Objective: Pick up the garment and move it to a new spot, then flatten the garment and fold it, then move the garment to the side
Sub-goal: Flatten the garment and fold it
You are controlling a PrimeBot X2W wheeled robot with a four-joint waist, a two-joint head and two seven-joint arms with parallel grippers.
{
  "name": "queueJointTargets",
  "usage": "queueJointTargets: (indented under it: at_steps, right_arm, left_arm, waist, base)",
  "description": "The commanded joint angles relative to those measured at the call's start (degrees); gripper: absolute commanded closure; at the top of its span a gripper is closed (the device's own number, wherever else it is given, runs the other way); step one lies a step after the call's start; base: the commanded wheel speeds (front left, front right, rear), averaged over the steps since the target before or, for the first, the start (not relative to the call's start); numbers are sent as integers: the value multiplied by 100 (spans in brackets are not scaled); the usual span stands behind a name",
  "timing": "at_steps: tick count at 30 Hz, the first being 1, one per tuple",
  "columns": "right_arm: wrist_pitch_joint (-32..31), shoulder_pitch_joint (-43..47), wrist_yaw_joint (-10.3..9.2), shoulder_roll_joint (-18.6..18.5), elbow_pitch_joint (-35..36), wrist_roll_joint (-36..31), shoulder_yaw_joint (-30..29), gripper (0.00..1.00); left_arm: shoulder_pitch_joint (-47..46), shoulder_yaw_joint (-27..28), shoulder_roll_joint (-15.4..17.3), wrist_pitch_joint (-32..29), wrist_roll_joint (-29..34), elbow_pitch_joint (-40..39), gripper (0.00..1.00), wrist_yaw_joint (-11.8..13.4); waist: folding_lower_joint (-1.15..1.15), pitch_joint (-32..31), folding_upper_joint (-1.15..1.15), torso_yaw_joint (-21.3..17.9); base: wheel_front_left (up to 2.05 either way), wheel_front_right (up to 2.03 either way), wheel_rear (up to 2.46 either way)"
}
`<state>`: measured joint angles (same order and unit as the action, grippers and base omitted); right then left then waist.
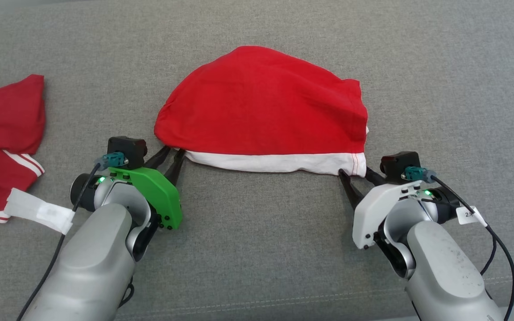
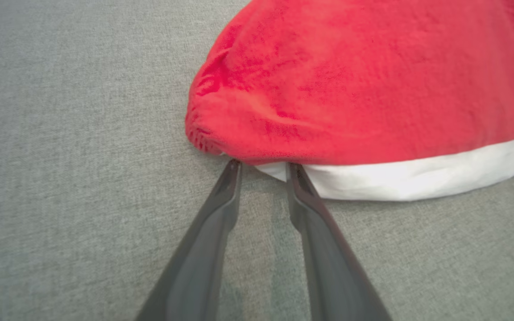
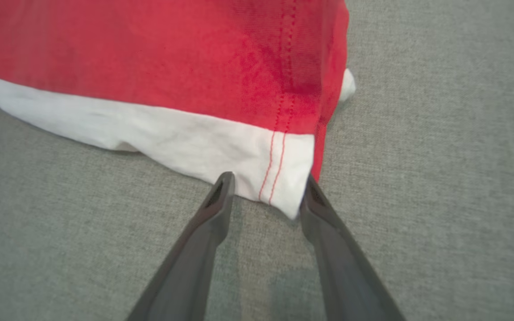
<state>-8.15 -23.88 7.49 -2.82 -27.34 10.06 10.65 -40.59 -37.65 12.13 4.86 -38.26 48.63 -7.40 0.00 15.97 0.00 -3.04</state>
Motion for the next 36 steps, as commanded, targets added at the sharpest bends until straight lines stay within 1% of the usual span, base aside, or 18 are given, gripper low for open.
queueJointTargets:
  at_steps: [1,2,3,4,11,14,18,23,27,32,34,36]
  right_arm:
    - [17,-42,0,-12,-20,29,40,67]
    - [29,-53,0,-12,-21,26,52,76]
    - [41,-69,0,-12,-22,21,79,99]
    - [78,-87,0,-11,-4,7,97,100]
    - [259,-77,0,-13,-6,51,21,100]
    - [359,-26,0,-12,28,89,-29,100]
    - [455,24,0,-13,76,186,-85,100]
    - [506,94,-1,-16,164,189,-205,100]
    - [554,63,-1,-13,381,388,-187,100]
    - [385,-330,-1,-12,687,615,-85,100]
    - [225,-616,0,-22,752,696,46,100]
    - [55,-989,0,-79,778,882,232,100]
  left_arm:
    - [-124,-111,33,45,-117,30,94,-11]
    - [-150,-166,43,48,-184,33,100,-11]
    - [-165,-225,52,65,-248,44,100,-11]
    - [-173,-274,58,77,-297,56,100,-11]
    - [-246,-419,115,430,-645,123,100,-11]
    - [-258,-415,153,638,-699,161,100,-11]
    - [-286,-405,217,764,-714,181,100,-11]
    - [-297,-464,311,772,-708,174,100,-9]
    - [-366,-511,354,756,-712,-9,100,-3]
    - [-596,-467,446,637,-764,-332,100,2]
    - [-794,-338,472,732,-827,-532,100,3]
    - [-1015,-283,581,790,-745,-655,100,5]
  waist:
    - [0,-12,0,-8]
    - [0,-10,0,-10]
    - [0,-8,0,-11]
    - [0,-9,0,-11]
    - [0,-165,0,7]
    - [0,-308,0,30]
    - [0,-495,0,43]
    - [0,-852,0,35]
    - [0,-1027,0,3]
    - [0,-946,0,-101]
    - [0,-790,0,-147]
    - [0,-575,0,-205]
  base:
    - [0,0,0]
    - [0,0,0]
    - [0,0,0]
    - [0,0,0]
    - [0,0,0]
    - [0,0,0]
    - [0,0,0]
    - [0,0,0]
    - [0,0,0]
    - [0,0,0]
    - [0,0,0]
    - [0,0,0]
